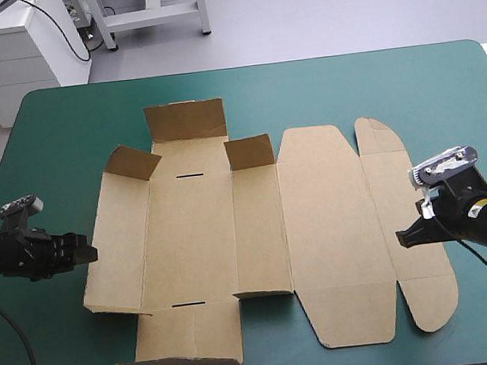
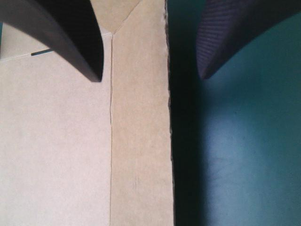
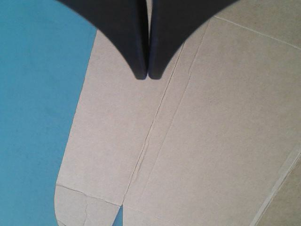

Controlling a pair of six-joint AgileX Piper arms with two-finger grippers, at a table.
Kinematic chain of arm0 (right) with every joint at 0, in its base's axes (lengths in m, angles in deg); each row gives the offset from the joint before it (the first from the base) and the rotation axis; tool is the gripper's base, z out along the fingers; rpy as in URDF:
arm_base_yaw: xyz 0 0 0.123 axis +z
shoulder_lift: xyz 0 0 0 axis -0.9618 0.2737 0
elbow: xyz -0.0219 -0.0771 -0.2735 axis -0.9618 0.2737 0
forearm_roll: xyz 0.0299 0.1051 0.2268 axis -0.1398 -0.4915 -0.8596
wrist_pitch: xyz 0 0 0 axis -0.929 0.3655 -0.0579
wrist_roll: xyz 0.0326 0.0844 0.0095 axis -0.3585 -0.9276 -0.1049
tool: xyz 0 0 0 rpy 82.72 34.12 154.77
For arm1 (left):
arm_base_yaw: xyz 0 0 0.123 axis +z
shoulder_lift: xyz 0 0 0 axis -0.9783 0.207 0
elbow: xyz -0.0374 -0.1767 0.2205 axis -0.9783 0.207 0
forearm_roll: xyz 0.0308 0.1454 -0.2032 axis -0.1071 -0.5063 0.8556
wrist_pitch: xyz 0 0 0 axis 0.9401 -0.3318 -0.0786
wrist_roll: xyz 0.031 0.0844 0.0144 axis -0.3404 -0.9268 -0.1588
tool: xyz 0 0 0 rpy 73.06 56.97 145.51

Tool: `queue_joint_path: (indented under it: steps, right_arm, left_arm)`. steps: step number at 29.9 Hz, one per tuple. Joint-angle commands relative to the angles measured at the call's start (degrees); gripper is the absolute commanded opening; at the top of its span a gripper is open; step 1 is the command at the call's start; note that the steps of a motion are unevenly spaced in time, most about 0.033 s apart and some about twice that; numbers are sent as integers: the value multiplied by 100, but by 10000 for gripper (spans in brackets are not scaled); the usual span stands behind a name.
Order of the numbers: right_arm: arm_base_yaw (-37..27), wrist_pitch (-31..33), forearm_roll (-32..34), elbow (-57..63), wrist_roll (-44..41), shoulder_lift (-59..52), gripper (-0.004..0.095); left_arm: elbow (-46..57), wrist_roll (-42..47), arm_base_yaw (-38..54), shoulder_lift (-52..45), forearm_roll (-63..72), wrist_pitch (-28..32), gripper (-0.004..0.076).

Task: Fold the box

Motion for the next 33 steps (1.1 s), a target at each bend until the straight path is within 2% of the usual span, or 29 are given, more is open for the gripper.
queue_joint_path:
  steps: [1,5,12,23,27,29,30,33]
  right_arm:
    - [-40,-316,-75,-157,45,-62,-21]
    - [-40,-327,-89,-157,45,-62,-21]
    - [-40,-339,-123,-157,45,-62,-21]
    - [-40,-350,-137,-157,45,-62,-21]
    - [-40,-361,-137,-157,45,-62,-21]
    - [-40,-361,-137,-157,45,-62,-21]
    - [-40,-361,-137,-157,45,-62,-21]
    - [-40,-361,-137,-157,45,-62,-21]
  left_arm:
    - [17,-140,7,-29,393,-364,422]
    - [110,-396,-5,159,772,-425,422]
    - [131,-398,-283,529,680,-425,424]
    - [245,-97,-699,905,405,-425,423]
    - [384,-134,-755,915,433,-213,420]
    - [423,-91,-755,915,444,-79,383]
    - [423,-91,-755,915,458,-51,337]
    - [423,-79,-755,915,602,30,125]
